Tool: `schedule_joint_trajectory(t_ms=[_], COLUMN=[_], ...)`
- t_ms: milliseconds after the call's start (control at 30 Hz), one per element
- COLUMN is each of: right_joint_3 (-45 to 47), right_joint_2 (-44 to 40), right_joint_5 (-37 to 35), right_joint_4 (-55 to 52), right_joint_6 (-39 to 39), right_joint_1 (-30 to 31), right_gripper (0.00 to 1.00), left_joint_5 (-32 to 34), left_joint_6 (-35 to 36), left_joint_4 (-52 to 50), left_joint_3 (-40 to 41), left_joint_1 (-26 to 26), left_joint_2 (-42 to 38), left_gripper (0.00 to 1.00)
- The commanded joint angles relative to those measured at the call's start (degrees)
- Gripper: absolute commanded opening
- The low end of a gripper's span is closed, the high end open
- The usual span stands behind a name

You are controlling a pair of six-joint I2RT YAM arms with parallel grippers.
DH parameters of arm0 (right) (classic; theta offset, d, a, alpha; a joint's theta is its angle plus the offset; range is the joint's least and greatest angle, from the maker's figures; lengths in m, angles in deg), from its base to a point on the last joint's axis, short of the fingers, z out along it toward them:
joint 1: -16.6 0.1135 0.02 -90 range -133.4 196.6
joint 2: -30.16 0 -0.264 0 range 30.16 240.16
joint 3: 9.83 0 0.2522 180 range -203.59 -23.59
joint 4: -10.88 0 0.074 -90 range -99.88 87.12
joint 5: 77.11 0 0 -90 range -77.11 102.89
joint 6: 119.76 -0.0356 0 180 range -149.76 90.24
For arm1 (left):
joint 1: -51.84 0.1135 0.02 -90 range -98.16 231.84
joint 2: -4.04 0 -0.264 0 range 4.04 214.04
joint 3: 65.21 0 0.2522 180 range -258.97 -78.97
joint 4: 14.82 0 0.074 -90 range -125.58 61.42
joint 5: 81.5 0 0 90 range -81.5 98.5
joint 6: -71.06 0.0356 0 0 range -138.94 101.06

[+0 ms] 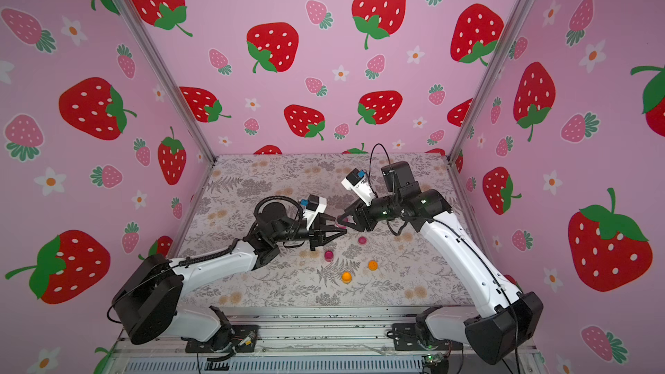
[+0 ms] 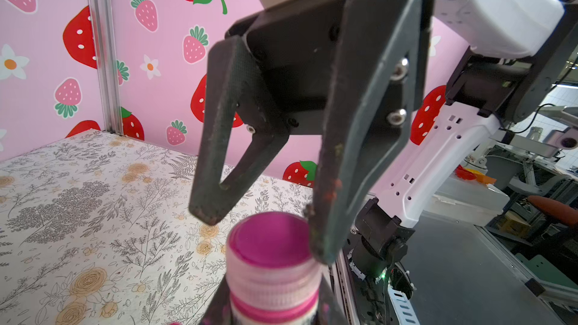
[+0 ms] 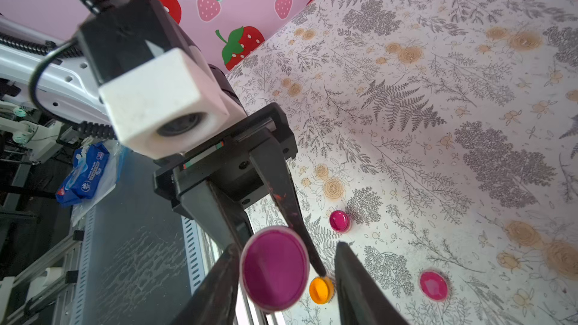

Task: Close the paint jar lid
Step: Screw the lid onto the paint jar.

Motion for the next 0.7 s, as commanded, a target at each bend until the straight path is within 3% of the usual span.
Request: schedule_joint_trajectory(t_ms=[0,133,500,667], right_joint_3=[-0.11,-0.38,-0.57,0.90], right_joint_2=[-0.15,-0.17,0.71,0.56], right_joint_5=[0.67,0.58,1.37,1.52], right_joint_4=[-1.23,-1.45,-1.59,-0.53], right_joint_6=[-0.03,-0.18,-0.72,-2.32], right_joint_1=[-0.28,-0.28,-0.29,-0.28], right_gripper=[0.61,0.63,0.43,0.41], left_joint_5=[-1.62,-1.64,-1.62,-0.66], left_joint_6=[0.36,0.45,0.84,1.44], left_joint_4=[2.18,1.87,0.98,0.13], left_joint_3=[-2.99,-3.16,-3.72,-4.22], left_joint_1=[0.33,0.37,0.40,0.44], left_joint_2=[-0.73,-0.56,-0.61,-0.75], left_gripper=[0.00,0.00,0.00,0.00])
